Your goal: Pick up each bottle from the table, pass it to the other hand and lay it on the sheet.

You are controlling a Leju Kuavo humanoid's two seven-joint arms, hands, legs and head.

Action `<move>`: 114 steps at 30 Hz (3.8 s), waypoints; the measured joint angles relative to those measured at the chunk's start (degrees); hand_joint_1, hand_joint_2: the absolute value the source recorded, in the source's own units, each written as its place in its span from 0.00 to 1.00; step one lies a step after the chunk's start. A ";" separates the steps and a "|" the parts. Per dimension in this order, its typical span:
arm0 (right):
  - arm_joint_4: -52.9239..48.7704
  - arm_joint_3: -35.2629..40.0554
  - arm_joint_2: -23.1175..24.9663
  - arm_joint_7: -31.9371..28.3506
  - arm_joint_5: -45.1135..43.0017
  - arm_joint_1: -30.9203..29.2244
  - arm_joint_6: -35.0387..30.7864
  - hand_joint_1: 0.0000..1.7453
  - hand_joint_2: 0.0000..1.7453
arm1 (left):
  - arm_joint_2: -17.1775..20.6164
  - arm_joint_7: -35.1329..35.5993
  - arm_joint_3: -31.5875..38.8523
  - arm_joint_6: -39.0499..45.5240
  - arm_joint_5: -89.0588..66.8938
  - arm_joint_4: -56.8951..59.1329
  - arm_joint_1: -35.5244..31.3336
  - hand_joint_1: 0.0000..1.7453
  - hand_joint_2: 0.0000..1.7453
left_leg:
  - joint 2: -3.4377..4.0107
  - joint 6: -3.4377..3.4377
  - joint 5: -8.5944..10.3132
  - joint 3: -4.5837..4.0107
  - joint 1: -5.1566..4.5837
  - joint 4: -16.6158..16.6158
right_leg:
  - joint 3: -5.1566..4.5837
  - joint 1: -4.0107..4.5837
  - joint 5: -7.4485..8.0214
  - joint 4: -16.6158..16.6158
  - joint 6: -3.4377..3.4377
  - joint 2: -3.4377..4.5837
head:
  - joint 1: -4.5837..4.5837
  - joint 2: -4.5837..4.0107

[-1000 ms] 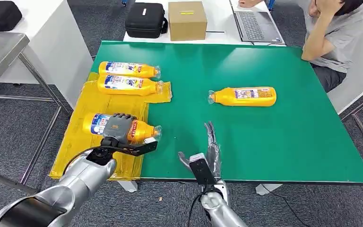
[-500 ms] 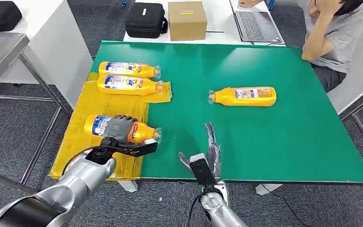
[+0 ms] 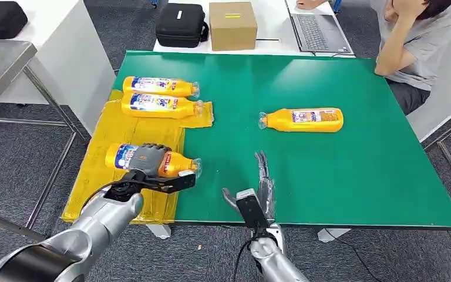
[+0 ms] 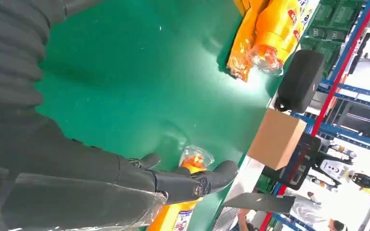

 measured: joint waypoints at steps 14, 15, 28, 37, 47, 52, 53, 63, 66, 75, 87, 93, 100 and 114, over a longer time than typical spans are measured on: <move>0.61 0.00 -0.04 0.00 -0.07 -0.61 -0.57 0.00 1.00 | -0.83 0.50 2.21 3.78 -0.07 0.72 0.23 0.00 1.00 | 0.00 0.00 0.00 -0.01 0.00 0.00 | 0.00 0.00 0.00 0.00 0.00 0.00 | 0.02 0.00; 0.61 0.02 -0.04 0.00 -0.07 -0.61 -0.66 0.00 1.00 | -0.85 0.50 2.21 3.98 -0.09 0.81 0.26 0.00 1.00 | 0.00 0.00 0.00 -0.01 0.00 0.00 | -0.01 0.00 0.00 0.00 0.00 0.00 | 0.00 0.00; 0.61 0.02 -0.22 0.00 0.00 -0.61 -1.25 0.00 1.00 | -1.33 -0.09 2.23 3.93 -0.15 0.94 0.46 0.00 1.00 | 0.00 0.00 0.00 -0.01 0.00 0.00 | 0.00 0.00 0.00 0.00 0.00 0.00 | 0.02 0.00; 0.98 0.00 -0.28 0.00 0.22 -0.74 -1.42 0.00 1.00 | -2.25 -1.53 2.18 6.82 -1.75 0.94 0.50 0.00 1.00 | 0.01 0.00 0.00 -0.02 0.00 0.00 | -0.01 0.00 0.00 0.00 0.00 0.01 | 0.02 0.00; 1.29 0.00 -0.35 0.00 0.83 -0.84 -1.49 0.00 1.00 | -3.08 -5.31 2.12 7.45 -2.06 0.68 0.58 0.00 1.00 | -0.02 0.00 0.00 -0.02 0.00 0.00 | -0.02 0.00 0.00 0.00 0.00 -0.02 | 0.02 0.00; 1.29 -0.13 -0.61 0.00 1.20 -0.83 -1.49 0.00 1.00 | -4.07 -10.31 0.37 7.45 -4.33 -1.96 2.20 0.00 1.00 | 0.01 -0.01 0.00 -0.04 -0.01 0.00 | -0.02 -0.02 0.00 0.00 0.00 0.00 | 0.04 0.00; 1.29 -0.37 -0.63 0.00 1.42 -0.80 -1.49 0.00 1.00 | -4.11 -10.51 -0.15 7.54 -4.74 -3.12 2.87 0.00 1.00 | 0.01 -0.01 0.00 -0.04 -0.02 0.00 | -0.03 -0.02 0.00 0.00 0.00 0.00 | 0.00 0.00; 1.05 -1.82 -1.53 0.00 2.10 0.81 -1.51 0.00 1.00 | -1.92 -25.88 -2.89 -1.97 8.70 -20.95 14.77 0.00 1.00 | 0.02 -0.03 -0.04 -0.06 0.01 -0.01 | -0.09 0.01 -0.02 -0.01 -0.01 0.01 | 0.00 0.00; 0.68 -2.41 -1.81 0.00 2.21 1.16 -1.53 0.00 1.00 | 0.09 -28.59 -4.31 -4.57 12.29 -27.09 18.18 0.00 1.00 | 0.01 -0.03 -0.03 -0.07 0.01 -0.01 | -0.09 0.01 -0.03 -0.01 -0.03 0.01 | 0.02 0.00; -8.85 -4.09 -2.64 0.00 4.50 4.16 -1.53 0.00 1.00 | 3.45 -38.01 -7.06 -7.02 31.16 -40.17 22.80 0.00 1.00 | 0.00 -0.03 -0.03 -0.08 0.00 -0.01 | -0.09 0.00 -0.03 -0.01 -0.02 0.00 | 0.02 -0.02; -22.51 -6.36 -2.80 -0.02 10.26 9.92 -1.53 0.00 1.00 | 4.24 -38.58 -8.74 -3.33 40.27 -44.93 26.52 0.00 1.00 | 0.00 -0.05 -0.06 -0.08 0.01 -0.02 | -0.10 0.02 -0.08 -0.01 -0.08 0.00 | 0.02 0.00; -33.64 -6.58 -2.80 -0.04 11.52 17.68 -1.55 0.00 1.00 | 4.61 -38.60 -8.83 -0.65 45.25 -46.88 31.63 0.00 1.00 | 0.00 -0.20 -0.20 -0.09 0.02 -0.03 | -0.12 0.02 -0.20 -0.02 -0.19 0.00 | 0.02 0.00; -39.82 -5.78 -2.95 -0.04 7.68 21.58 -1.53 0.00 1.00 | 4.79 -38.60 -8.61 0.11 49.25 -48.37 34.88 0.00 1.00 | 0.00 -0.20 -0.20 -0.09 0.02 -0.03 | -0.14 0.03 -0.20 -0.02 -0.20 0.00 | 0.02 0.00; -45.48 -1.33 -5.25 -0.04 4.70 23.82 -1.53 0.00 1.00 | 4.61 -38.60 -7.74 1.11 59.80 -48.74 37.05 0.00 1.00 | 0.00 -0.20 -0.20 -0.08 0.03 -0.03 | -0.14 0.04 -0.20 -0.02 -0.20 0.00 | 0.02 -0.02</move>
